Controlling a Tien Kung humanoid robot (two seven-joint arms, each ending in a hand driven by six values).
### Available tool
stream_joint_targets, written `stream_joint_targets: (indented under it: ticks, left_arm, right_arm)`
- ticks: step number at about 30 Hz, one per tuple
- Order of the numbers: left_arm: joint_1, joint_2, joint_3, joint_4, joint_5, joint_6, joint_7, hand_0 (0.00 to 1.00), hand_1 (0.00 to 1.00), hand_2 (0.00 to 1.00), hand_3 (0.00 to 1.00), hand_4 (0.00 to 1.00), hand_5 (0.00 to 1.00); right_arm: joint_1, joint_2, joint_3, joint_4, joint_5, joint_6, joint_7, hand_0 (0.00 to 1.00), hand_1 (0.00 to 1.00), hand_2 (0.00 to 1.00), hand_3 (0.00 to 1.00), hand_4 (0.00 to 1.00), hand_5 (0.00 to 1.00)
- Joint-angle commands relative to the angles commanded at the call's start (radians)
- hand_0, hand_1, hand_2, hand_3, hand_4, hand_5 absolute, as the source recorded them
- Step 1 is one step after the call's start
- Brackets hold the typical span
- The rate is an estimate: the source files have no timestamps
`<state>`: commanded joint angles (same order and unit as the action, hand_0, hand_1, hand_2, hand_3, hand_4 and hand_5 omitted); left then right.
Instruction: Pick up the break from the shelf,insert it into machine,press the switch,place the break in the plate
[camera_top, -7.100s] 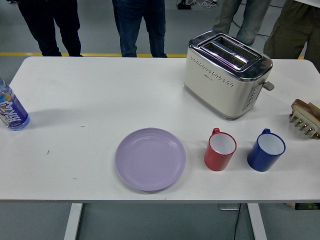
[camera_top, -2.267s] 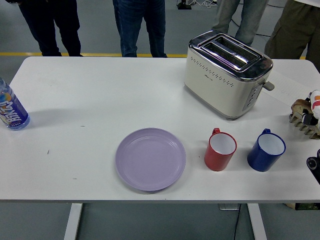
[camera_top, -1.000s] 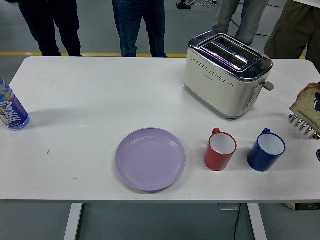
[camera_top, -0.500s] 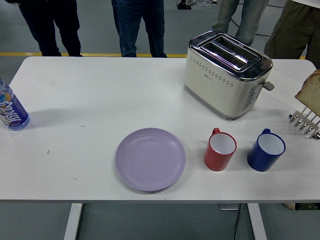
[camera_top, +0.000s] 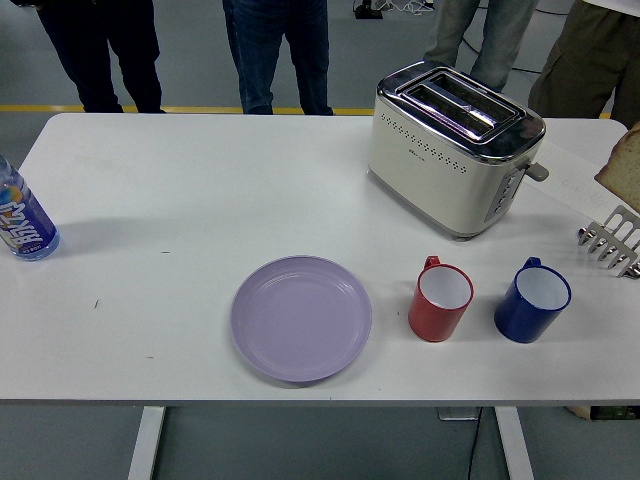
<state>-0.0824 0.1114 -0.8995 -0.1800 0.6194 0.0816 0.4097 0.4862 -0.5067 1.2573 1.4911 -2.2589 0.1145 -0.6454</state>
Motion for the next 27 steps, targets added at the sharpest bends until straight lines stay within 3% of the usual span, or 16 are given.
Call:
stream_joint_targets:
  ticks: [27]
  left_arm:
    - [0.002, 0.005, 0.000, 0.000, 0.002, 0.000, 0.001, 0.363, 0.473, 0.620, 0.732, 0.595, 0.998]
  right_arm:
    - [0.051, -0.034, -0.015, 0.046, 0.031, 0.045, 0.000, 0.235, 0.330, 0.502, 0.543, 0.483, 0.002]
